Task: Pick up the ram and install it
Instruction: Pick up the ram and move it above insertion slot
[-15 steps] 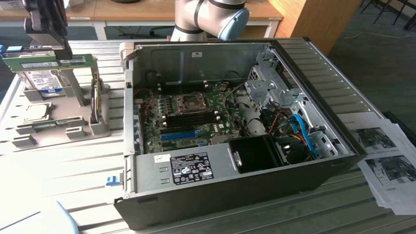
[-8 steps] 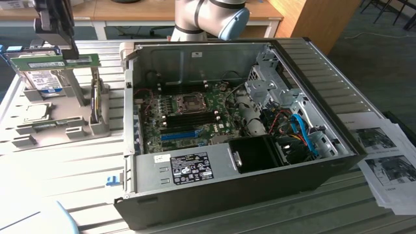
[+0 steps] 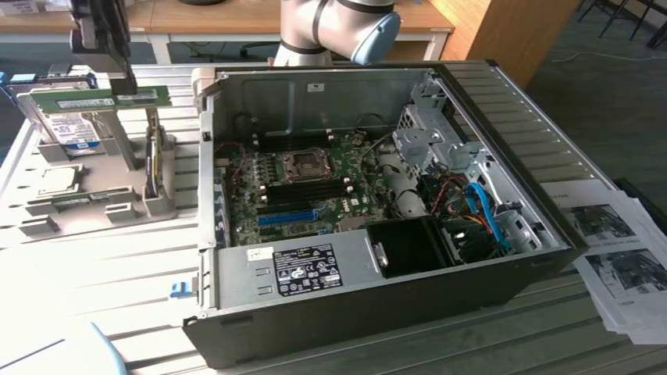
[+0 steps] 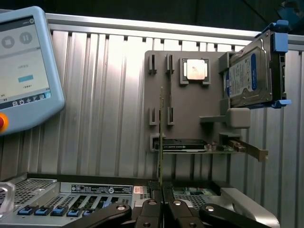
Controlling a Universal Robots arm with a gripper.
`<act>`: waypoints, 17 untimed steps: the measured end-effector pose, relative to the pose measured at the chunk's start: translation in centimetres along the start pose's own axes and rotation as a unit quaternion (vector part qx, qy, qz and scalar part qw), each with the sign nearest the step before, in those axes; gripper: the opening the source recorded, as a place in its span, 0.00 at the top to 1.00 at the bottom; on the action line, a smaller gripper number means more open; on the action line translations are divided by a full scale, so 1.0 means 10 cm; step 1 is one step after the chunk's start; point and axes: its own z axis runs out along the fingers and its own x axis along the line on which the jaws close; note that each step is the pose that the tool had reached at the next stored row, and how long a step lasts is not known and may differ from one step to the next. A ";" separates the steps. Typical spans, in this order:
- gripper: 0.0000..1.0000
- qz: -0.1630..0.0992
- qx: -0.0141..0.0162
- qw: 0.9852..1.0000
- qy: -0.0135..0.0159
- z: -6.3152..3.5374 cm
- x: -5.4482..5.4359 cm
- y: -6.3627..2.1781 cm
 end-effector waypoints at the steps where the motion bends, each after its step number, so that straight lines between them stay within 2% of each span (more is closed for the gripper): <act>1: 0.89 0.000 0.000 1.000 0.000 -0.001 0.00 -0.013; 17: 0.89 0.000 0.000 1.000 0.000 -0.013 0.01 -0.245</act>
